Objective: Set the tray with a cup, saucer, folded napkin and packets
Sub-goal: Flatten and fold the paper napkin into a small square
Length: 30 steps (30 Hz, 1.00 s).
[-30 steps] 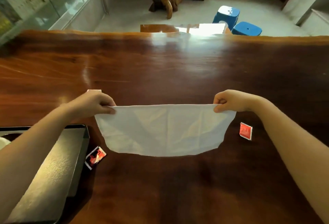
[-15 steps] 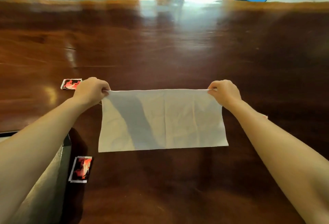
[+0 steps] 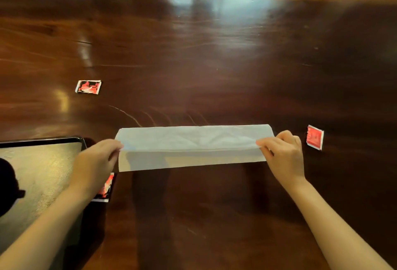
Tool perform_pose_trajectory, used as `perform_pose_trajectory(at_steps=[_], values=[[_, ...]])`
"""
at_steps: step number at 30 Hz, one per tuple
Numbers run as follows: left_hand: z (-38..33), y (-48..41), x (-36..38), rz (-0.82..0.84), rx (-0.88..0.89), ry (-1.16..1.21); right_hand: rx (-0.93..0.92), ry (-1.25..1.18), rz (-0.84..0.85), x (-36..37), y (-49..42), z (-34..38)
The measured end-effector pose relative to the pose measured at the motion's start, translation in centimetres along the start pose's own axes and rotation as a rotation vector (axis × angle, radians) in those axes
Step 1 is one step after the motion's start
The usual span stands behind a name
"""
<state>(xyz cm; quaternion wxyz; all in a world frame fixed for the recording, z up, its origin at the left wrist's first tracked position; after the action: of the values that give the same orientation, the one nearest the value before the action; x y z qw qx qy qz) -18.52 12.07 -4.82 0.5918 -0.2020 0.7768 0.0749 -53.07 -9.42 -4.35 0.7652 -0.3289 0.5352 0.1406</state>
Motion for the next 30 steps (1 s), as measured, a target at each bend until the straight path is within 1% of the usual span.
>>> perform_pose_trajectory(at_steps=[3, 5, 7, 11, 16, 20, 24, 30], values=[[-0.1, 2.2, 2.2, 0.065, 0.007, -0.027, 0.002, 0.013, 0.072, 1.9, 2.3, -0.1], [-0.2, 3.1, 3.1, 0.093, 0.007, -0.053, 0.008, 0.010, 0.090, 2.5, 3.1, -0.1], [-0.6, 3.7, 3.5, 0.097, 0.008, -0.082, 0.013, 0.006, 0.086, 2.6, 3.4, -0.2], [-1.4, 4.8, 3.1, 0.049, 0.017, -0.139, 0.010, 0.003, 0.051, 2.4, 3.3, -0.3], [-2.5, 6.2, 3.4, 0.065, 0.096, -0.231, 0.000, 0.004, 0.035, 2.3, 3.6, -0.9], [-2.2, 6.2, 4.4, 0.093, 0.121, -0.253, -0.048, 0.026, 0.067, 3.1, 4.4, -0.8], [-2.3, 5.8, 4.4, 0.082, 0.112, -0.259, -0.070, 0.012, 0.069, 3.3, 5.5, -0.9], [-1.6, 4.8, 4.0, 0.061, 0.134, -0.268, -0.139, 0.013, 0.015, 2.4, 6.2, -1.1]])
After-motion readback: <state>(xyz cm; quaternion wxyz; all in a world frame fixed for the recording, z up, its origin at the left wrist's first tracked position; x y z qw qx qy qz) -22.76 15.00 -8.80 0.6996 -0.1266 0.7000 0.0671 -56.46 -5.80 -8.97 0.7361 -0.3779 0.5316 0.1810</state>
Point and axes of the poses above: each hand's wrist, its own y-axis away from the middle knuckle, its own x-axis out of the palm, z = x × y, the point moved 8 cm from there along -y, towards the middle knuckle, and after that the axes turned 2 degrees about x, right-handed, at the moved point
